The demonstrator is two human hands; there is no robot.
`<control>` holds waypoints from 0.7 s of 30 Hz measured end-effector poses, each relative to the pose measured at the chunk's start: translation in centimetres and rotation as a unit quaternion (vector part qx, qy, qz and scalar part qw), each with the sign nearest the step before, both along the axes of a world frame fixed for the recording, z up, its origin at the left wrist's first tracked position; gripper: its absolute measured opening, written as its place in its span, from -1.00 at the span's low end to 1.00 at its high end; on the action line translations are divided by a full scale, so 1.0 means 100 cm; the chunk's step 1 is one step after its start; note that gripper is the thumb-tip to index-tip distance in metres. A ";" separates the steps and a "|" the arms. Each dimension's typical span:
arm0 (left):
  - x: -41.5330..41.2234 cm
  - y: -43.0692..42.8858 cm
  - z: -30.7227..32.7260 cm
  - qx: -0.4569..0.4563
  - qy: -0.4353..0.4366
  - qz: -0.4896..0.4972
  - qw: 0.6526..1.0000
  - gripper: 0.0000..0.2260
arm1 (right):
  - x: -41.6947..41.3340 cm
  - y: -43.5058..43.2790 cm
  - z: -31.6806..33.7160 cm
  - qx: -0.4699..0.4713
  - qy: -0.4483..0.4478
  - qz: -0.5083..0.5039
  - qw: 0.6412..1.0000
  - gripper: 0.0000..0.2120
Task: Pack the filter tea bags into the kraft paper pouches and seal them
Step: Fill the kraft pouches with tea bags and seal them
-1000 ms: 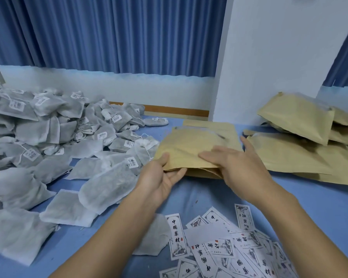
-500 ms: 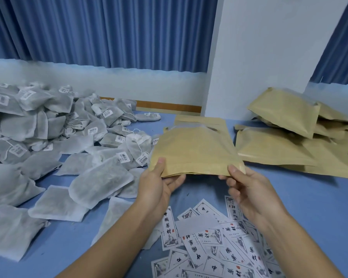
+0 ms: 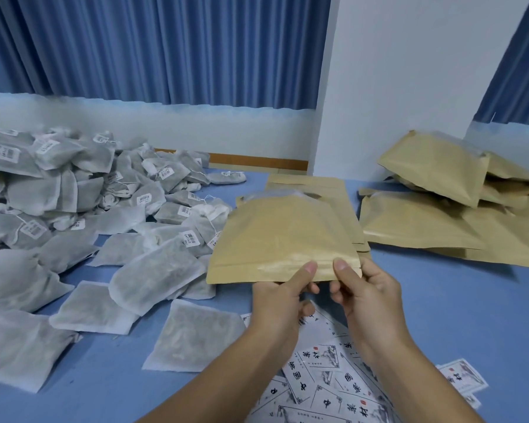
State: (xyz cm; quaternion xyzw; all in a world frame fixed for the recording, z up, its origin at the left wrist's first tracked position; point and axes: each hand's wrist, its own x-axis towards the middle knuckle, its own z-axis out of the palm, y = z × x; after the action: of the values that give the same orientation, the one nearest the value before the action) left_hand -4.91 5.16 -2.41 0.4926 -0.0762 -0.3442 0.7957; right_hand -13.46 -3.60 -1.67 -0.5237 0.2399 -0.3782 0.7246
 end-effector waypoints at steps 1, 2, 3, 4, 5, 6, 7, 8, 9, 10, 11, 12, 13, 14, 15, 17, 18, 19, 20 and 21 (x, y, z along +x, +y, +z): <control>-0.002 -0.002 -0.001 0.003 0.004 0.008 1.000 -0.78 | 0.000 0.003 -0.001 0.013 -0.006 -0.010 1.000 -0.85; -0.003 -0.003 -0.002 0.001 0.007 0.015 1.000 -0.78 | 0.001 0.007 -0.002 0.038 -0.014 -0.015 0.999 -0.88; -0.004 -0.004 -0.002 -0.004 0.008 0.017 1.000 -0.78 | 0.003 0.013 -0.002 0.069 -0.025 -0.012 0.997 -0.89; -0.005 -0.005 -0.002 -0.010 0.007 0.012 1.000 -0.76 | 0.005 0.017 -0.002 0.095 -0.035 -0.004 0.995 -0.88; -0.007 -0.005 -0.001 -0.014 0.009 0.004 1.000 -0.75 | 0.007 0.020 -0.001 0.107 -0.037 0.004 0.994 -0.87; -0.008 -0.004 0.000 -0.018 0.014 0.002 1.000 -0.74 | 0.008 0.021 0.000 0.105 -0.033 0.001 0.994 -0.86; -0.008 -0.004 0.001 -0.025 0.022 0.012 0.999 -0.76 | 0.008 0.019 0.000 0.097 -0.027 -0.013 0.995 -0.86; -0.006 -0.003 0.002 -0.035 0.031 0.028 0.999 -0.82 | 0.007 0.016 0.001 0.086 -0.025 -0.036 0.995 -0.88; -0.004 -0.002 0.003 -0.044 0.036 0.040 0.998 -0.88 | 0.005 0.014 0.002 0.079 -0.032 -0.057 0.995 -0.91; -0.001 -0.001 0.005 -0.050 0.038 0.045 0.997 -0.90 | 0.004 0.013 0.001 0.080 -0.042 -0.069 0.994 -0.93; 0.002 -0.001 0.006 -0.051 0.035 0.047 0.997 -0.91 | 0.003 0.015 0.001 0.088 -0.048 -0.066 0.993 -0.94; 0.004 -0.001 0.006 -0.050 0.027 0.048 0.997 -0.91 | 0.004 0.018 0.000 0.099 -0.048 -0.053 0.993 -0.93; 0.004 -0.002 0.005 -0.046 0.016 0.047 0.998 -0.89 | 0.005 0.021 0.000 0.107 -0.044 -0.033 0.993 -0.90; 0.003 -0.002 0.005 -0.041 0.004 0.044 0.998 -0.84 | 0.007 0.023 0.000 0.110 -0.038 -0.013 0.993 -0.86; 0.001 -0.002 0.005 -0.034 -0.002 0.038 0.999 -0.78 | 0.008 0.024 0.001 0.106 -0.036 -0.004 0.994 -0.83; -0.001 -0.002 0.004 -0.012 0.004 0.029 1.000 -0.61 | 0.009 0.021 0.003 0.089 -0.032 -0.037 0.995 -0.80; 0.000 -0.002 0.002 -0.010 0.010 0.025 1.000 -0.56 | 0.009 0.020 0.003 0.083 -0.032 -0.065 0.994 -0.81; 0.002 -0.002 0.002 -0.013 0.009 0.020 1.000 -0.53 | 0.009 0.022 0.002 0.085 -0.036 -0.083 0.992 -0.84; 0.003 -0.002 0.001 -0.013 0.000 0.014 1.000 -0.51 | 0.009 0.025 0.000 0.090 -0.041 -0.085 0.991 -0.84; 0.003 -0.002 0.001 -0.009 -0.010 0.006 1.000 -0.49 | 0.011 0.030 -0.001 0.092 -0.045 -0.073 0.992 -0.82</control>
State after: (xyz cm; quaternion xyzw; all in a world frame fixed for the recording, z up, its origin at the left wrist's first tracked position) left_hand -4.57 4.94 -2.32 0.4890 -0.0844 -0.3333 0.8016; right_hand -12.39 -0.61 -1.74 -0.4185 0.2787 -0.4296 0.7501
